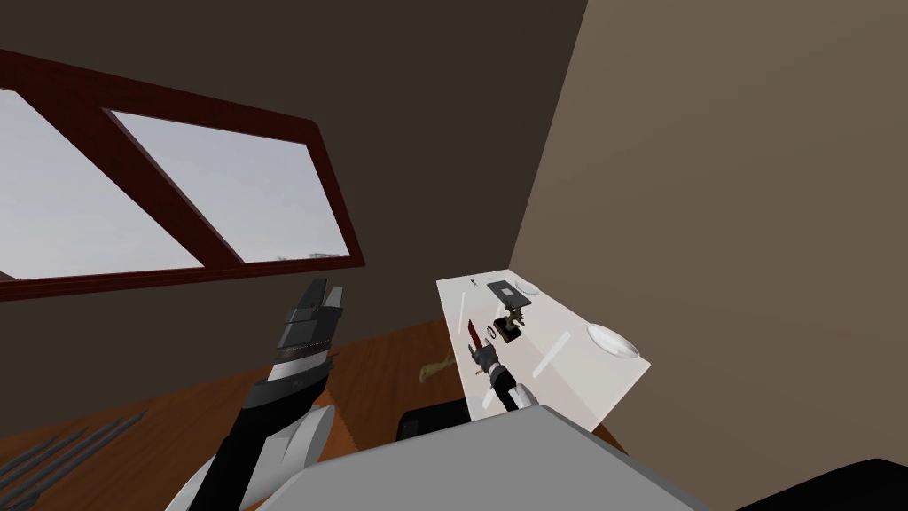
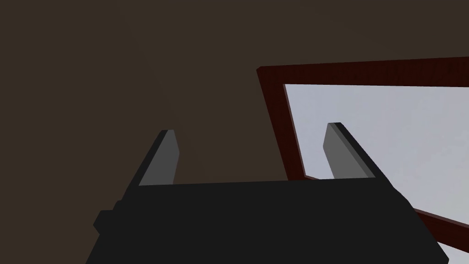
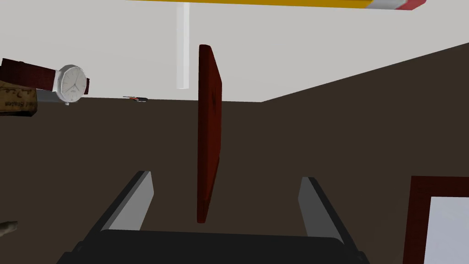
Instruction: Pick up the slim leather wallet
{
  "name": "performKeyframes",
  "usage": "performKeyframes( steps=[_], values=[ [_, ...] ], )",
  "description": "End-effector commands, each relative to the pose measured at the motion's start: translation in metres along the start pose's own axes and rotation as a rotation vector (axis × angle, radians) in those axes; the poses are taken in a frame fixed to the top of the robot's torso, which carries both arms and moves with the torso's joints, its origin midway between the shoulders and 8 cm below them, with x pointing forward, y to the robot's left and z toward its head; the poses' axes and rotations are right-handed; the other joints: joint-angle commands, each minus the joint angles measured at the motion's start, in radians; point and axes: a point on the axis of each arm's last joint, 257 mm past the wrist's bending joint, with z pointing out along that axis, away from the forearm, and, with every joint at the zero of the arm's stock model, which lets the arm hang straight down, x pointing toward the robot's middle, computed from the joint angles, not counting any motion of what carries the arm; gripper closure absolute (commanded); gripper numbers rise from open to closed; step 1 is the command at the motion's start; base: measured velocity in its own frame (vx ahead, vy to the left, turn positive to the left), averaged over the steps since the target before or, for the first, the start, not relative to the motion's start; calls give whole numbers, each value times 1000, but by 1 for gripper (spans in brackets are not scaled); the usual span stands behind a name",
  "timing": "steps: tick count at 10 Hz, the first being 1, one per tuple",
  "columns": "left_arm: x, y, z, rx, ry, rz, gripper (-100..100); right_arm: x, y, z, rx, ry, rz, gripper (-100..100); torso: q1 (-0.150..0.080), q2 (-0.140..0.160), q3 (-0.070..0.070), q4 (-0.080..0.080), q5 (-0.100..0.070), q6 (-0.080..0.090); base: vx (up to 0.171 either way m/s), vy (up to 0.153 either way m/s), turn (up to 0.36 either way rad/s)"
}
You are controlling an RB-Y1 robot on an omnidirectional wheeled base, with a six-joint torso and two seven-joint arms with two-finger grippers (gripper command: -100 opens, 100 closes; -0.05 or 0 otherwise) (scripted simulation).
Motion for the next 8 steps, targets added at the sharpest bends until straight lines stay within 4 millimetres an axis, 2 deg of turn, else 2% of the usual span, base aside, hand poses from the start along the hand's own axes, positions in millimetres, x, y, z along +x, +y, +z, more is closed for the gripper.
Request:
performKeyframes(
  steps=[1,2,3,4,8],
  values=[
    [0,0,0,0,0,0,0,-10,7,2,18,-9,3,-100,0,0,0,0,0,0,3,-103,6],
    [0,0,0,0,0,0,0,-16,5,3,20,-21,-1,-100,1,0,0,0,0,0,-3,-47,2],
    [0,0,0,0,0,0,0,-12,5,3,17,-14,0,-100,4,0,0,0,1,0,-1,-13,1],
    [0,0,0,0,0,0,0,-12,5,3,18,-14,0,100,6,0,0,0,1,0,0,0,0],
    [0,0,0,0,0,0,0,-13,5,3,17,-15,0,100,7,-1,0,0,2,0,0,0,0]
  ],
)
